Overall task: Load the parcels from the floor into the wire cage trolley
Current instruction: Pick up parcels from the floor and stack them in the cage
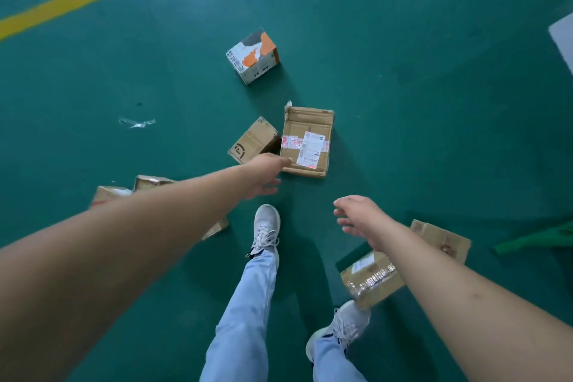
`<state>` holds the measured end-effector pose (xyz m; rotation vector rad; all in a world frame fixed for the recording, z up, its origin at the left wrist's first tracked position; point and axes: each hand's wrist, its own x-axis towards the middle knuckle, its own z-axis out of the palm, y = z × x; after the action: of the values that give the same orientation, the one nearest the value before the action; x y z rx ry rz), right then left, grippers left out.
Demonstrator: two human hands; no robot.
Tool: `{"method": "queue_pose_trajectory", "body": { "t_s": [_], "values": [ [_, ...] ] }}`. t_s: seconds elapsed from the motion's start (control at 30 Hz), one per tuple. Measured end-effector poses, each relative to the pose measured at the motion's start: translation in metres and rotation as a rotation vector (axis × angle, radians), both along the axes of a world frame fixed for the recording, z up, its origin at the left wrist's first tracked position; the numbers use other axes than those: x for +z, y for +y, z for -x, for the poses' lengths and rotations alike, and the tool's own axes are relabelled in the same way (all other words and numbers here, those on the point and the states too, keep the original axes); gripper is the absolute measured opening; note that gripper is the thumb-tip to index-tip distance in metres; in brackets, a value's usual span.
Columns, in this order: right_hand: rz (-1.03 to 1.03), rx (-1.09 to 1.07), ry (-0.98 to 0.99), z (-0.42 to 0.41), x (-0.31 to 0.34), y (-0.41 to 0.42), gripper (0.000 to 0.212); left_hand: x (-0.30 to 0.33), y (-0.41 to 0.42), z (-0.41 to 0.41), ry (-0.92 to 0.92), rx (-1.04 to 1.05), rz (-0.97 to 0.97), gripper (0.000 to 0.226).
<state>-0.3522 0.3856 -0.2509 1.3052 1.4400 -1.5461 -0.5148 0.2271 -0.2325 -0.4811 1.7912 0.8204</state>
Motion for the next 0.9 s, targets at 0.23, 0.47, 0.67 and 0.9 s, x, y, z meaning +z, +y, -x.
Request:
{"method": "queue_pose_trajectory", "body": {
  "t_s": [0.23,0.47,0.67,0.9],
  "values": [
    [-0.028,0.011,-0.068,0.062,-0.199,-0.005,0.025,-0.199,0.001,0.062,-0.057,0.014,0.042,0.050],
    [-0.102,-0.139,-0.079,0.096,-0.297,0.007,0.058,-0.309,0.004,0.068,-0.058,0.052,0.090,0.080],
    [-0.021,-0.181,-0.059,0.116,-0.335,-0.004,0.072,-0.345,0.011,0.069,-0.111,0.015,0.112,0.051],
    [-0.096,-0.305,-0.021,0.121,-0.292,0.007,0.056,-0.308,0.009,0.079,-0.024,0.024,0.020,0.060]
  ]
}}
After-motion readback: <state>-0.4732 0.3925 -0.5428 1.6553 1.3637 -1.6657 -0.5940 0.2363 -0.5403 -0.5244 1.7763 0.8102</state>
